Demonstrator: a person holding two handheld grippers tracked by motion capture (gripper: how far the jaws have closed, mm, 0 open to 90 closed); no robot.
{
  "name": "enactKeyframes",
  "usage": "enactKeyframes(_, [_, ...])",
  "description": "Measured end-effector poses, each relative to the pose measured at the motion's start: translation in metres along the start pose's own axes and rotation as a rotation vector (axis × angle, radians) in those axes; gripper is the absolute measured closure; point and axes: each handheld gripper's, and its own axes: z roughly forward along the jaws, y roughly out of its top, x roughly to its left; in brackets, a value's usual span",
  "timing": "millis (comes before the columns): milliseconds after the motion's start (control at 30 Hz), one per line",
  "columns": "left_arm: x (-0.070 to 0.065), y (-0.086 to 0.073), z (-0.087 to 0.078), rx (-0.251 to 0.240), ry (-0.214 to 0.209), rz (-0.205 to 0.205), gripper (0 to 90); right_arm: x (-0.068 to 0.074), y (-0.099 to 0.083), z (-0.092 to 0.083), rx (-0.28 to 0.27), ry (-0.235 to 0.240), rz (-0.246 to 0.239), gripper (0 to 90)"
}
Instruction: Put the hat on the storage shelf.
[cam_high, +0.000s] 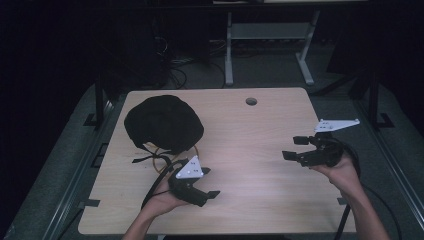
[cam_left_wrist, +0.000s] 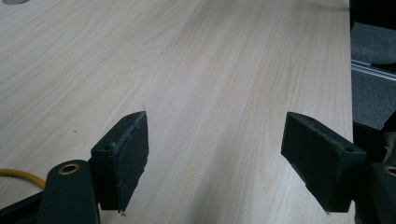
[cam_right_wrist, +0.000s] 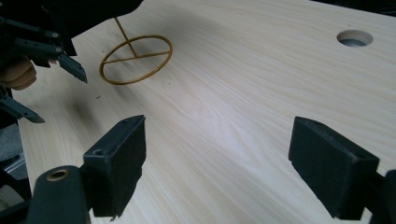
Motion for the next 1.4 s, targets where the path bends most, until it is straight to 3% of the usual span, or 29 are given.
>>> enactKeyframes(467, [0.001,0.000,-0.001,0.000,0.013,-0.009,22.3,-0.007,-0.035,-0.009,0.022,-0.027,0.030,18.5])
enactKeyframes(1067, [0.002,0.001,-0.002,0.000,0.029,-0.006,21.9,-0.001,-0.078,-0.021,0.026,-0.072,0.050,18.9])
enactKeyframes(1233, [0.002,0.002,-0.004,-0.008,0.031,-0.010,21.9,0.006,-0.088,-0.020,0.036,-0.080,0.051,18.8])
enactKeyframes(1400, [0.004,0.002,-0.007,-0.011,0.043,-0.011,22.0,0.026,-0.096,-0.020,0.018,-0.081,0.045,18.1])
